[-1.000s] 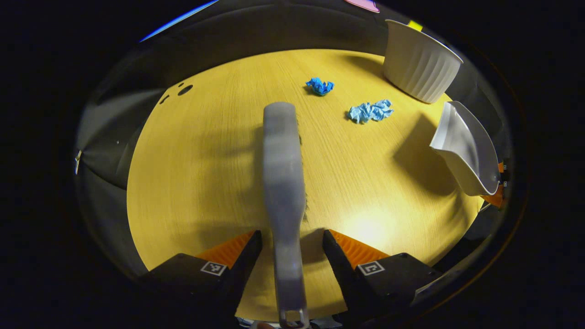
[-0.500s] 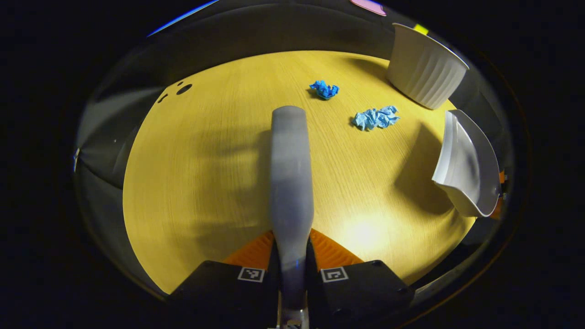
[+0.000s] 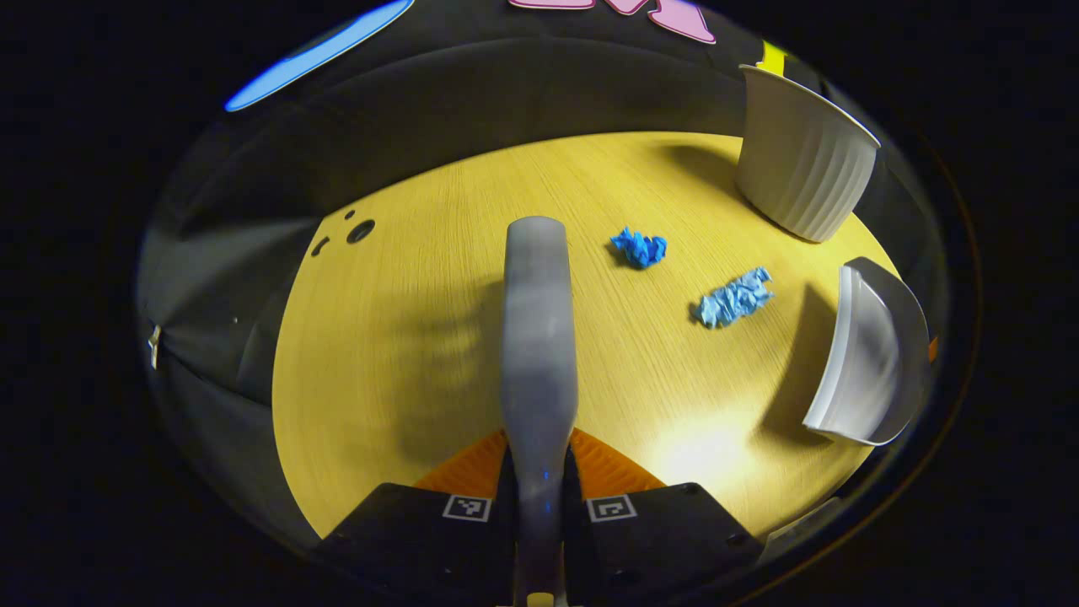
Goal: Pick up the small broom and dustpan from the desktop, sweep the trash into the dustpan with the broom, and then empty the trash into the garbage bin.
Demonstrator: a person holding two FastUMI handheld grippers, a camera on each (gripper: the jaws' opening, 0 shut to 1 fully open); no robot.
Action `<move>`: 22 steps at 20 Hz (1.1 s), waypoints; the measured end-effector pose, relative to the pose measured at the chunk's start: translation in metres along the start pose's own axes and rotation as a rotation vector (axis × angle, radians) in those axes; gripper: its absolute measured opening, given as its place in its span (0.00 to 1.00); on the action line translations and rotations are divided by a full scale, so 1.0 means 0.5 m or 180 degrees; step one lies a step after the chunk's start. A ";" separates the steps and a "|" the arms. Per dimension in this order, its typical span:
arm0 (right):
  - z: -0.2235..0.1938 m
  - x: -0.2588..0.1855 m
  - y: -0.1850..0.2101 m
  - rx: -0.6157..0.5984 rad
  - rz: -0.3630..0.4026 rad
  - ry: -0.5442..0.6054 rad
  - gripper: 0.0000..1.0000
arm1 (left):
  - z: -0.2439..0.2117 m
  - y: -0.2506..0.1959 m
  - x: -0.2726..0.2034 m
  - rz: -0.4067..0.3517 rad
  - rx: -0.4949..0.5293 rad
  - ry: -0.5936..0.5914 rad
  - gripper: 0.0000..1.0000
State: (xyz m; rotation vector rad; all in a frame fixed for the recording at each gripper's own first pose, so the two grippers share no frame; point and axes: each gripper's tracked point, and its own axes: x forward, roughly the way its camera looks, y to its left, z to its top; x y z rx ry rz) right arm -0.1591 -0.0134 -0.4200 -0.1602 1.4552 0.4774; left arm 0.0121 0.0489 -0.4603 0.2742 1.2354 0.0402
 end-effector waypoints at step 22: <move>0.042 0.069 -0.008 0.0083 -0.0051 0.0197 0.36 | 0.079 -0.217 0.094 -0.0959 0.1067 0.0255 0.27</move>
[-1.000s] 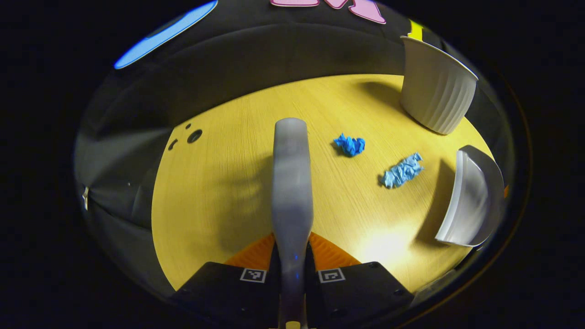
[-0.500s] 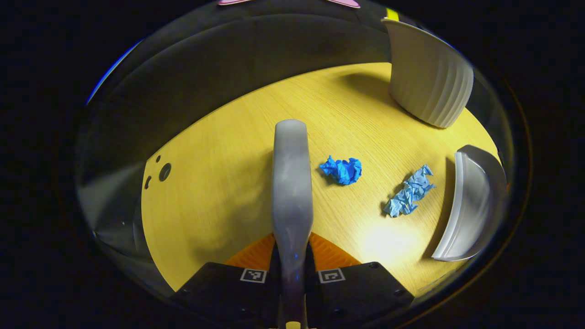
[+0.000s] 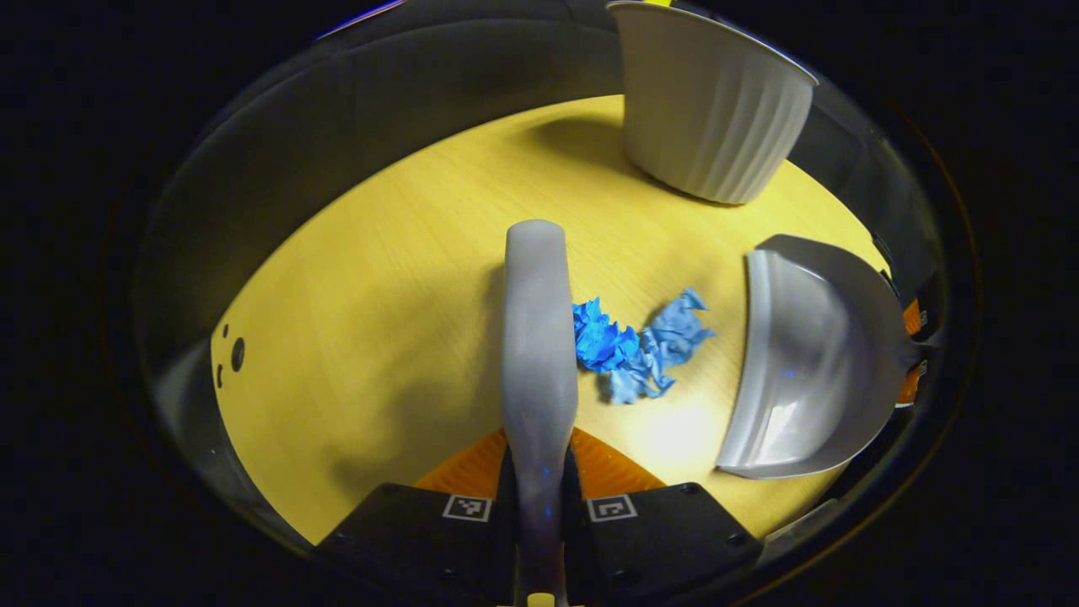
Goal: Pick up the small broom and dustpan from the desktop, sweep the trash into the dustpan with the broom, and then empty the trash into the garbage bin.
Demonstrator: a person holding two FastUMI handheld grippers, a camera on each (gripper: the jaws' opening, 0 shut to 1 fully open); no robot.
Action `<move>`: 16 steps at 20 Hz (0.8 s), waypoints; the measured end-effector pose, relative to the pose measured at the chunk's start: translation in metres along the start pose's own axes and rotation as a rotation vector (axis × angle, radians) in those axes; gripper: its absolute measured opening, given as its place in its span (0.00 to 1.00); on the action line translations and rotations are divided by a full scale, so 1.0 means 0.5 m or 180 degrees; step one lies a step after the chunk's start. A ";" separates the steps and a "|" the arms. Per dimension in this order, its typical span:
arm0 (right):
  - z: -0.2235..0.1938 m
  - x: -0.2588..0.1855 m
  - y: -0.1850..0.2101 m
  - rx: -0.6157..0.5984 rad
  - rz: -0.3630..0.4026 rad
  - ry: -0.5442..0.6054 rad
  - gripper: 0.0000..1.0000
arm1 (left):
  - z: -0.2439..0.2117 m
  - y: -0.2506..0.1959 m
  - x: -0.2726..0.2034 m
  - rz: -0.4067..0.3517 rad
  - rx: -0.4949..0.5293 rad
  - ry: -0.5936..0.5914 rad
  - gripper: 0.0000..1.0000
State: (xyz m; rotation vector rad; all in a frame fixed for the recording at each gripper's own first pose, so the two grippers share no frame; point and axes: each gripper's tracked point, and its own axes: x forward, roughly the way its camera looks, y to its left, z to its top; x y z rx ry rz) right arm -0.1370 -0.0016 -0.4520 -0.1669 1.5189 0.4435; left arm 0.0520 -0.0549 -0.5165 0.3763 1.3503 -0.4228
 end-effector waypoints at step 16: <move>-0.003 -0.002 0.032 0.0045 -0.0065 -0.0529 0.36 | -0.022 -0.211 -0.093 -0.0798 -0.0172 -0.0114 0.27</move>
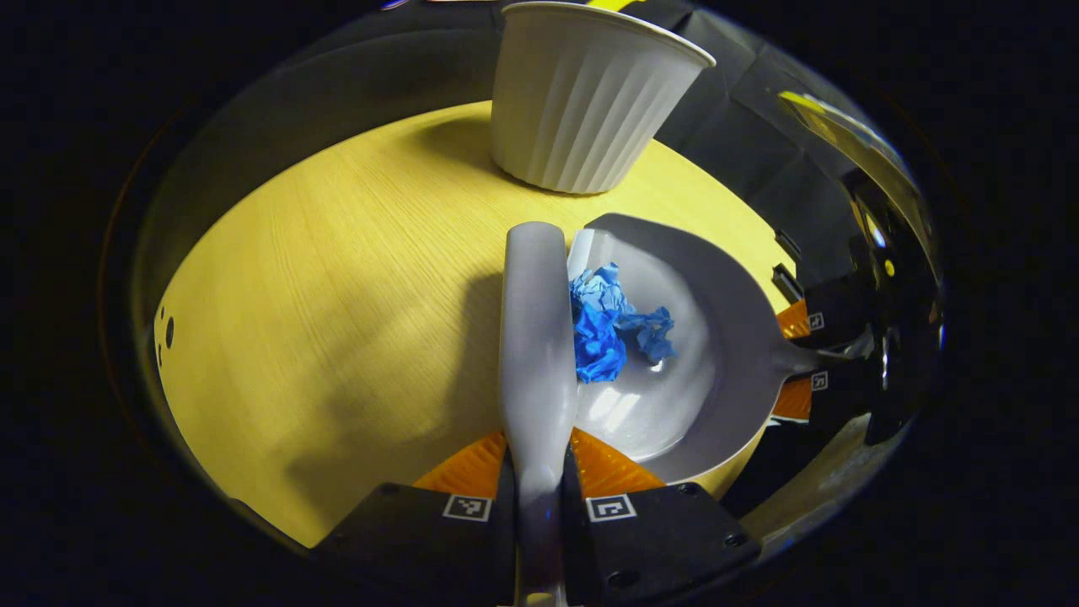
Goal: Pick up the small broom and dustpan from the desktop, sweep the trash into the dustpan with the broom, and then empty the trash into the garbage bin.
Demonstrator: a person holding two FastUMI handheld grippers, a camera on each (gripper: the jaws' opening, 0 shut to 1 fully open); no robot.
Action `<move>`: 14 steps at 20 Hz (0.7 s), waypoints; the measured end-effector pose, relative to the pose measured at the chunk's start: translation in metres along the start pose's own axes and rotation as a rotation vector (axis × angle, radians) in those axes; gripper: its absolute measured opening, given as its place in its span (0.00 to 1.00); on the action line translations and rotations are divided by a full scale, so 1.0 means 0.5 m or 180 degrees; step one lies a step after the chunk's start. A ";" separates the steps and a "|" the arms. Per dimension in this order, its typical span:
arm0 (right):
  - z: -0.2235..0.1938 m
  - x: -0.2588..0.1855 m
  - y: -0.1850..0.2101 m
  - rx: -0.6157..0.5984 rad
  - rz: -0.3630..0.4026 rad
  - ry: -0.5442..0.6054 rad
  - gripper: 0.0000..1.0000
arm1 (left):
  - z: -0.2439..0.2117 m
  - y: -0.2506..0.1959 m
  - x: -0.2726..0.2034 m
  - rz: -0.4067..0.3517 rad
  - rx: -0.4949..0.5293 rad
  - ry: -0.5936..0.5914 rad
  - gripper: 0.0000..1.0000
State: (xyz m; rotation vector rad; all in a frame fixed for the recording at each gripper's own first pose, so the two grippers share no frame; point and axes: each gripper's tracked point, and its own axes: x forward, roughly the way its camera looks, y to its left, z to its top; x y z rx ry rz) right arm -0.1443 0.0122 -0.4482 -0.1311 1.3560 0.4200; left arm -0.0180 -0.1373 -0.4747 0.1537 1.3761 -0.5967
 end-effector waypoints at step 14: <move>-0.012 -0.163 -0.009 0.0661 -0.0129 -0.0203 0.36 | -0.046 0.165 -0.147 0.0599 -0.0489 -0.0437 0.27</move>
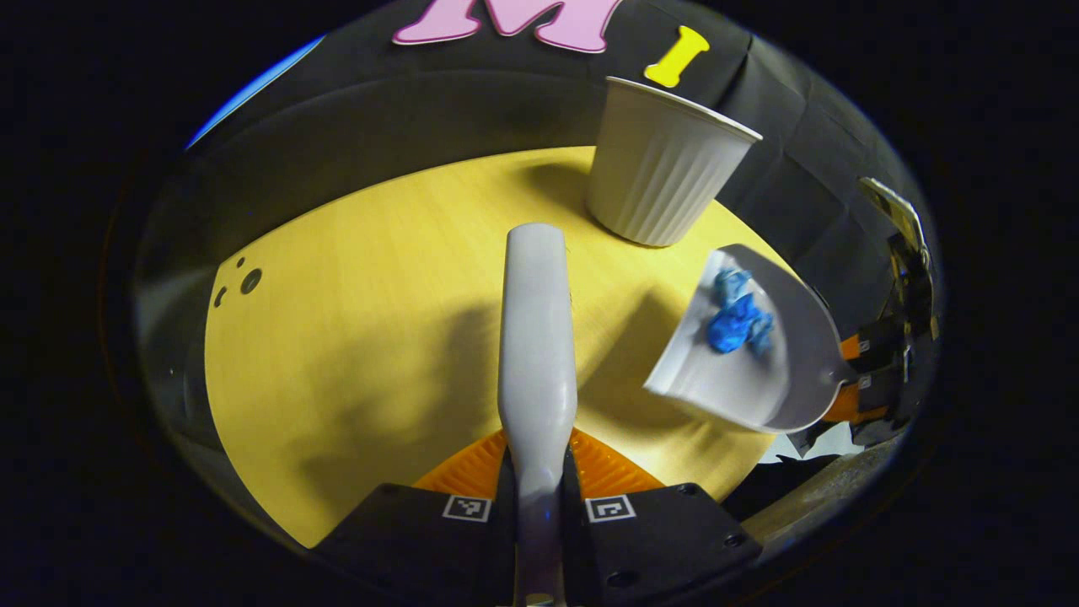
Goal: Pick up the small broom and dustpan from the desktop, sweep the trash into the dustpan with the broom, and then empty the trash into the garbage bin.
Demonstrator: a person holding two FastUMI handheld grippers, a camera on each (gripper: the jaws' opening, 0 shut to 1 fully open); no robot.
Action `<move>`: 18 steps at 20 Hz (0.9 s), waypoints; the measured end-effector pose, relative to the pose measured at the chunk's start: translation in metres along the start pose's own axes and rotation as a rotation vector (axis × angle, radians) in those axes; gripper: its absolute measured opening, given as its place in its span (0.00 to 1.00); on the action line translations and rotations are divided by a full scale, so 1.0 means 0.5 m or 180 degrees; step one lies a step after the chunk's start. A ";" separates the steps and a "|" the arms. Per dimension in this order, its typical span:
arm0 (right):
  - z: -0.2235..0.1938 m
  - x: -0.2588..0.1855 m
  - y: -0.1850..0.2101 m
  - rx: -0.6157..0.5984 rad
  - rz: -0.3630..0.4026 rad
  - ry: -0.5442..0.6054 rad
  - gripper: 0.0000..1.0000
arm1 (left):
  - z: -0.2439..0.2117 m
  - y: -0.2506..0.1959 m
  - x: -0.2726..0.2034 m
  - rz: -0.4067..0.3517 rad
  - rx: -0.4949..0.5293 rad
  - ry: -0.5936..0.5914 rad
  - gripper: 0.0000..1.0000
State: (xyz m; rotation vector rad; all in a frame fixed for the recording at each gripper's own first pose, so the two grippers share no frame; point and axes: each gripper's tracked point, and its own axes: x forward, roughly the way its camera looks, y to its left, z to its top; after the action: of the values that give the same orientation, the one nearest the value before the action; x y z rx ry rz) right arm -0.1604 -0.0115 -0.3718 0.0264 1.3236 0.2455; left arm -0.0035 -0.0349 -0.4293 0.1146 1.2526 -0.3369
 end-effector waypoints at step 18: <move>0.262 -0.330 -0.253 0.0692 -0.0435 -0.0117 0.36 | -0.155 0.100 -0.011 -0.0052 -0.0149 0.0006 0.27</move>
State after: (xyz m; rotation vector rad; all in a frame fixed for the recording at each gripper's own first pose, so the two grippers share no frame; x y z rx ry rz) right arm -0.0505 -0.1507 -0.2017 0.1231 1.3044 -0.0155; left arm -0.0601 0.0342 -0.4535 0.0647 1.2631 -0.3214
